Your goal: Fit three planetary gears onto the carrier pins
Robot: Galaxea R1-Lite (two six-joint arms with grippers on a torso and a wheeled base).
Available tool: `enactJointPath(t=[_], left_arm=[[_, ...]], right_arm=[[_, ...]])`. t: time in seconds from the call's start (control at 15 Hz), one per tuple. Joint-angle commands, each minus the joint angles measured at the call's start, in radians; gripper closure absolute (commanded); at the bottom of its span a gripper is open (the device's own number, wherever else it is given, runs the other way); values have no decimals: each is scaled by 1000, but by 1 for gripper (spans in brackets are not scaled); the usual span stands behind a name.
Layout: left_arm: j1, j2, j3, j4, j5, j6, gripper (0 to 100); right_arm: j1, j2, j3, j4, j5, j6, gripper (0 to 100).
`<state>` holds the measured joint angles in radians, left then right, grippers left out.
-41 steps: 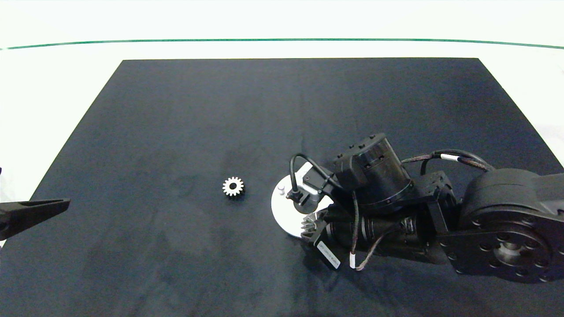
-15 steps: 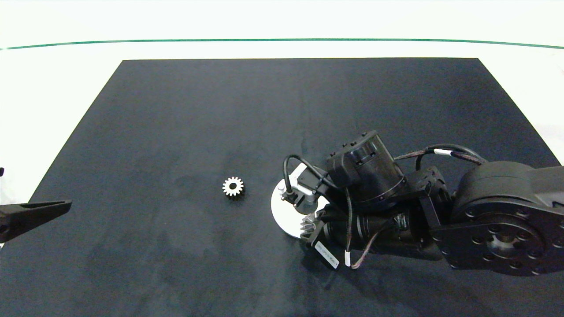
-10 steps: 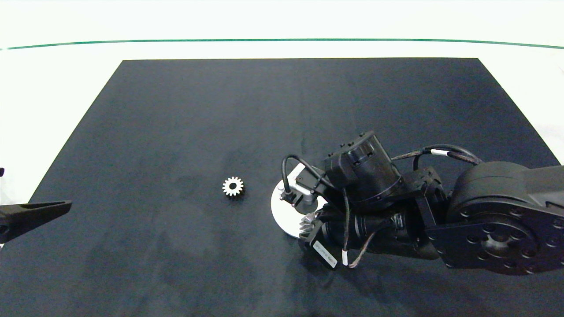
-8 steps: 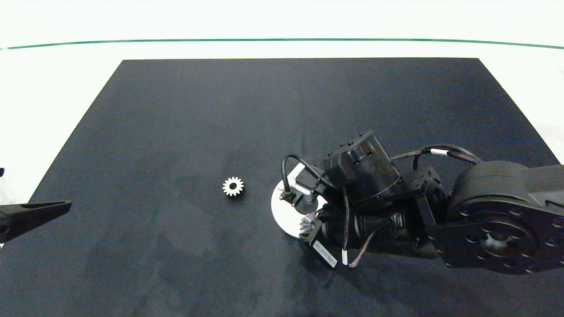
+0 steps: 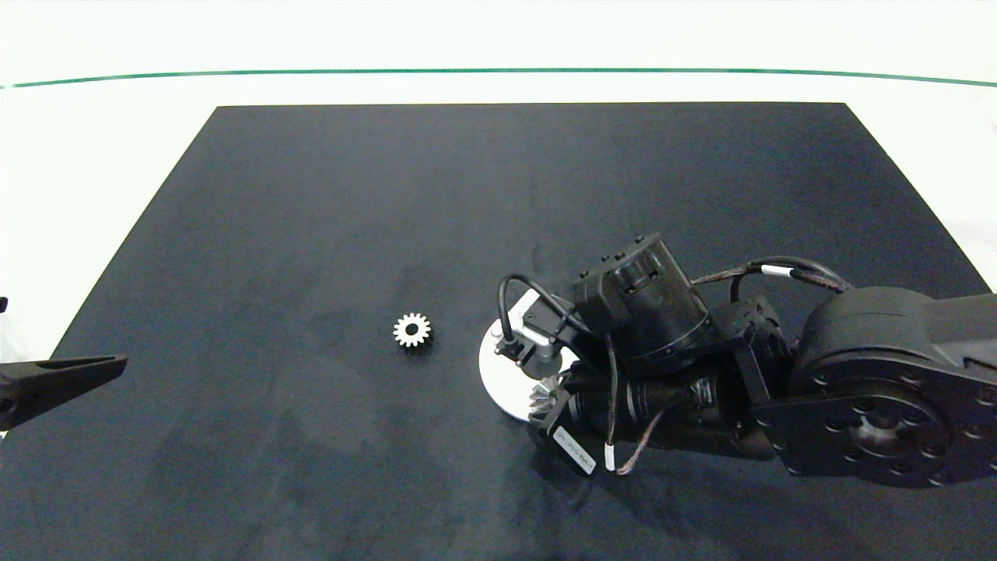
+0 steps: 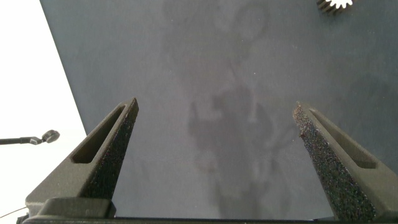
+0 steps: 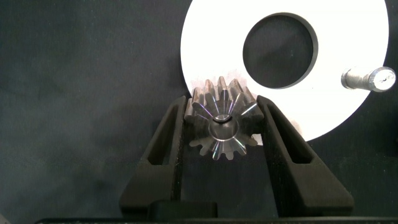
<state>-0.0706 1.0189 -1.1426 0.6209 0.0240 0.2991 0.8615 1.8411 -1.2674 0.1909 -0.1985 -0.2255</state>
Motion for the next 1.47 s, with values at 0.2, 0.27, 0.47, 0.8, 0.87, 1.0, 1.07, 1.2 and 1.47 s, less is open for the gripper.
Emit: enactJointPath(t=[0.2, 0.27, 0.47, 0.8, 0.87, 1.0, 1.07, 1.2, 1.47], left_arm=[[0, 0, 0, 3, 1, 2, 0], [0, 0, 0, 3, 1, 2, 0], [0, 0, 0, 3, 1, 2, 0], [0, -2, 0, 3, 1, 2, 0], [-1, -2, 0, 3, 1, 2, 0], [-15, -2, 0, 3, 1, 0, 0], [-15, -2, 0, 3, 1, 2, 0], [-15, -2, 0, 3, 1, 2, 0], [-15, -2, 0, 3, 1, 0, 0]], right_arm=[[1, -13, 10, 2, -1, 3, 0], [1, -16, 11, 2, -1, 3, 0], [-12, -40, 8, -1, -4, 3, 0], [-205, -197, 0, -2, -2, 2, 0], [-237, -200, 2, -2, -1, 3, 0], [-271, -195, 8, -2, -1, 5, 0], [-291, -189, 5, -2, 4, 8, 0], [-317, -174, 5, -10, 18, 12, 0], [-341, -102, 8, -117, 10, 69, 0]])
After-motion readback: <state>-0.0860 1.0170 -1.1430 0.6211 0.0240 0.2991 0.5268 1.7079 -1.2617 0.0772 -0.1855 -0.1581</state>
